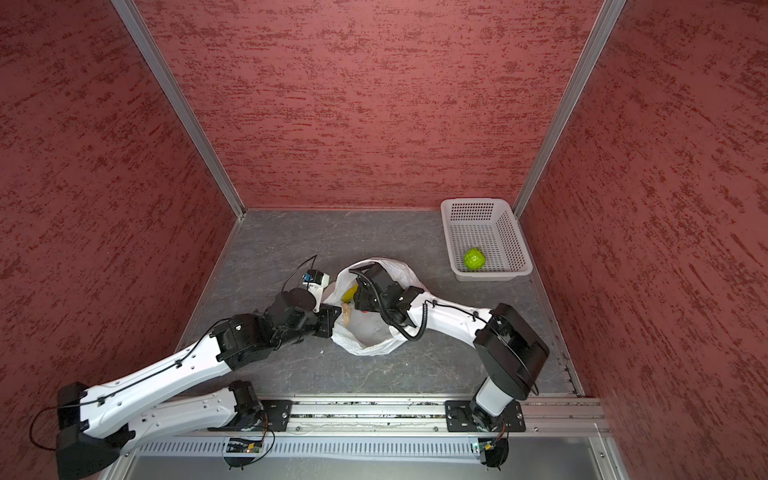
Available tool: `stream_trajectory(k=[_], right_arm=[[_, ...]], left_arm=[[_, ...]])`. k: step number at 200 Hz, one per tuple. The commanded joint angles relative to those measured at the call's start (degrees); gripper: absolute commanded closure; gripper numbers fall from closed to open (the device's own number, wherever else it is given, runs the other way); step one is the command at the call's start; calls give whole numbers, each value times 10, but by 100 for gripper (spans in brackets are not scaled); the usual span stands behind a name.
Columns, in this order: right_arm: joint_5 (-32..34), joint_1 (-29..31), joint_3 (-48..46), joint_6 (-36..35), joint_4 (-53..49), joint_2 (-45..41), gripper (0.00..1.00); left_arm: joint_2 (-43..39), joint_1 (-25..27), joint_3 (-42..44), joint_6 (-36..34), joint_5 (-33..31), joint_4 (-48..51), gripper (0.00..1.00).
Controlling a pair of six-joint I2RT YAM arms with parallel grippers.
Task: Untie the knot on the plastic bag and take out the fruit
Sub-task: 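Close the right gripper on the red apple inside the bag, then lift the red apple out of the bag toward the white basket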
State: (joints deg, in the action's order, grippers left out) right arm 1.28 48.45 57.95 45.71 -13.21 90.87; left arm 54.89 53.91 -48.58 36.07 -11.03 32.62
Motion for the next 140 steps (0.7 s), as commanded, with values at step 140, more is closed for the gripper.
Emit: stream_trajectory(k=[140], right_arm=[[-46,-3,131,-44,-210,-191,54]], left_arm=[[17,-34,-41,-36,15,-25,100]])
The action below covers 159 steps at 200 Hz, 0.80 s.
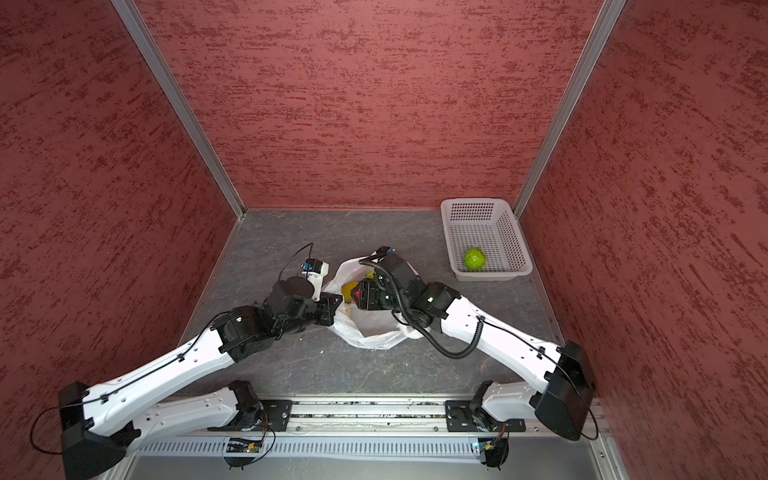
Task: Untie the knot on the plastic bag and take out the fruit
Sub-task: 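Lift the red apple out of the bag toward the white basket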
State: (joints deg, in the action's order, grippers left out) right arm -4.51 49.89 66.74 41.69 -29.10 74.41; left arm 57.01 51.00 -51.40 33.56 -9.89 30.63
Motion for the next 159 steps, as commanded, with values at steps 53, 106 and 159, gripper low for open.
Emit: stream_trajectory(k=[53,106,159], right_arm=[[-16,-165,110,-52,-101,-39,56],[-20,-369,49,-110,-25,-26,56],[9,-522,-1,-122,117,76,57]], left_arm=[[-8,-3,-9,-11,5,-3,100],[-12,6,7,-7,10,-10,100],[-12,19,11,-5,10,-15,100]])
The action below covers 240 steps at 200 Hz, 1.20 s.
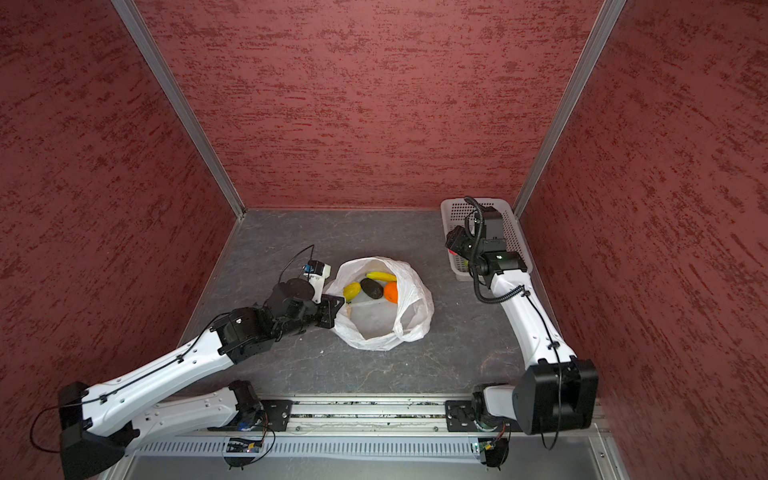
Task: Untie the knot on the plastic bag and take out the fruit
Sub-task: 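Lift the red apple out of the bag toward the white basket, then open the right gripper to drop the red apple into the basket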
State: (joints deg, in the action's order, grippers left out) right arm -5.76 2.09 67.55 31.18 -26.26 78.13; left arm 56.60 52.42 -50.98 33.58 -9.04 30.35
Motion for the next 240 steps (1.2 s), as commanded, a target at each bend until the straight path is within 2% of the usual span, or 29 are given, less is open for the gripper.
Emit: stream_trajectory(k=[1,40,93,123,135,178,200,240], right_arm=[[22,-47,-9,-18,90,41,57],[38,-113,43,-40,112,152,56],[91,-151,105,-59,80,236,53],[99,-159,144,-75,47,285,49],[98,-159,154,-77,39,297,45],[111,-160,168,-71,20,304,17],[110,-160,170,-73,17,298,11],[95,-159,167,-80,10,273,8]], left_arm=[[-8,4,7,-5,1,-12,100],[-12,7,10,-3,-1,-18,100],[-21,9,14,-4,-5,-18,100],[-30,9,17,-2,-8,-13,100],[-33,9,18,-2,-9,-12,100],[-37,9,18,-1,-9,-9,100],[-37,10,19,-2,-10,-8,100],[-39,11,18,-2,-10,-8,100]])
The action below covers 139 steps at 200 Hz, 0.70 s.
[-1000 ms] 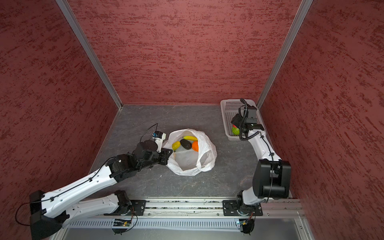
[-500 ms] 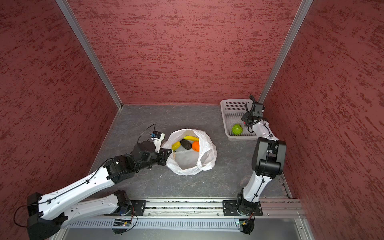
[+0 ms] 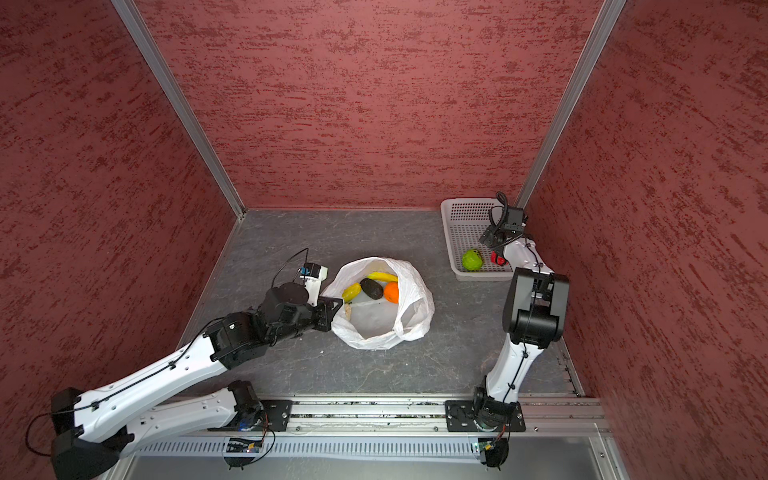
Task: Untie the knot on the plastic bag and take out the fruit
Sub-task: 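Open the right gripper to drop the red apple into the basket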
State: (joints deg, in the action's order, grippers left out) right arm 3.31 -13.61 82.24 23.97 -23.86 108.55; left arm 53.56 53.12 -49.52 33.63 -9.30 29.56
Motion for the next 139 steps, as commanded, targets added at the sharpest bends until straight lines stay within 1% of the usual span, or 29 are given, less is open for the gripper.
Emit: stream_trajectory(k=[1,38,73,105,113,139], right_arm=[[3,-2,20,-8,-14,-31,8],[-36,12,14,-15,-39,-80,8],[-69,57,-14,-23,-80,-164,8],[-118,122,-46,-22,-128,-249,8],[-126,141,-51,-21,-142,-283,8],[-156,222,-45,-17,-191,-332,7]], left_arm=[[-8,4,3,-2,-7,0,100],[-10,6,0,-3,-9,2,100],[-10,12,-4,-4,-13,4,100],[-7,15,-8,-4,-18,4,100],[-7,16,-9,-4,-19,4,100],[-3,17,-15,-6,-21,4,100]])
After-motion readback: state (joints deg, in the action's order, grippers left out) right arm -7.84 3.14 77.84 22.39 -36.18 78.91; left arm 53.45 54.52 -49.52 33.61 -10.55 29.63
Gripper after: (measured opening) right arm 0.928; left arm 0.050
